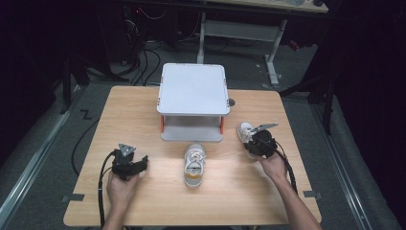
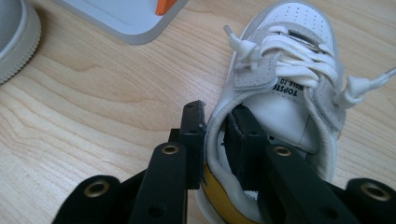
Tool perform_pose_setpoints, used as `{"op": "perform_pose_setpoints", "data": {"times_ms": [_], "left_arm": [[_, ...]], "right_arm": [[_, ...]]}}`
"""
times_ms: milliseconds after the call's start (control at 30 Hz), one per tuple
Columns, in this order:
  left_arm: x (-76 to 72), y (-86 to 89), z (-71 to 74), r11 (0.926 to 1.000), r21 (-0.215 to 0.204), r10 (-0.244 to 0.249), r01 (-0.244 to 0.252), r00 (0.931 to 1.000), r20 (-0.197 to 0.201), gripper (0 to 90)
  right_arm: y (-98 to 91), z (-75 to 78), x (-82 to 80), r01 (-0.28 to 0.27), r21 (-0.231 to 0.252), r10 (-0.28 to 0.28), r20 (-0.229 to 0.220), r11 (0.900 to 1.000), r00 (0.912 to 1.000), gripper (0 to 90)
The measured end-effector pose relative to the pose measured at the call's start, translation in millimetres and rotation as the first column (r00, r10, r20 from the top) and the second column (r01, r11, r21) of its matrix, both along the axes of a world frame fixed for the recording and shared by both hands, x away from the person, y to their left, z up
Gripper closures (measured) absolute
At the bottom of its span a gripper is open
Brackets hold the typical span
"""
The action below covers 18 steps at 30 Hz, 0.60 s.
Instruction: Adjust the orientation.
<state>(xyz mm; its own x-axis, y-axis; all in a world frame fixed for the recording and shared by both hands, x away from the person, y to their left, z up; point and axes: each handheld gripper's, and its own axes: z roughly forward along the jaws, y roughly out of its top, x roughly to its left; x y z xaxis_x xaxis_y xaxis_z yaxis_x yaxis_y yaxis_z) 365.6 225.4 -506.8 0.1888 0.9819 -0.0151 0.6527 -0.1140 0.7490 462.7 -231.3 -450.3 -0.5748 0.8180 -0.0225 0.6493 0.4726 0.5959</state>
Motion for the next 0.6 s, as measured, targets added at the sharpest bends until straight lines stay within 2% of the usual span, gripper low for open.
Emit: {"op": "perform_pose_setpoints", "data": {"times_ms": [367, 600], "left_arm": [[0.0, -0.1, 0.0, 1.0, 0.001, 0.0, 0.0, 1.0, 0.0, 33.9], [0.0, -0.4, -0.1, 1.0, 0.003, 0.0, 0.0, 1.0, 0.0, 34.0]], "right_arm": [[-0.5, 3.2, -3.6, -0.021, 0.015, 0.021, 0.035, 0.9997, 0.9992, 81.3], [2.5, 12.6, -13.7, -0.042, 0.02, 0.041, 0.065, 0.9989, 0.9971, 81.7]]}}
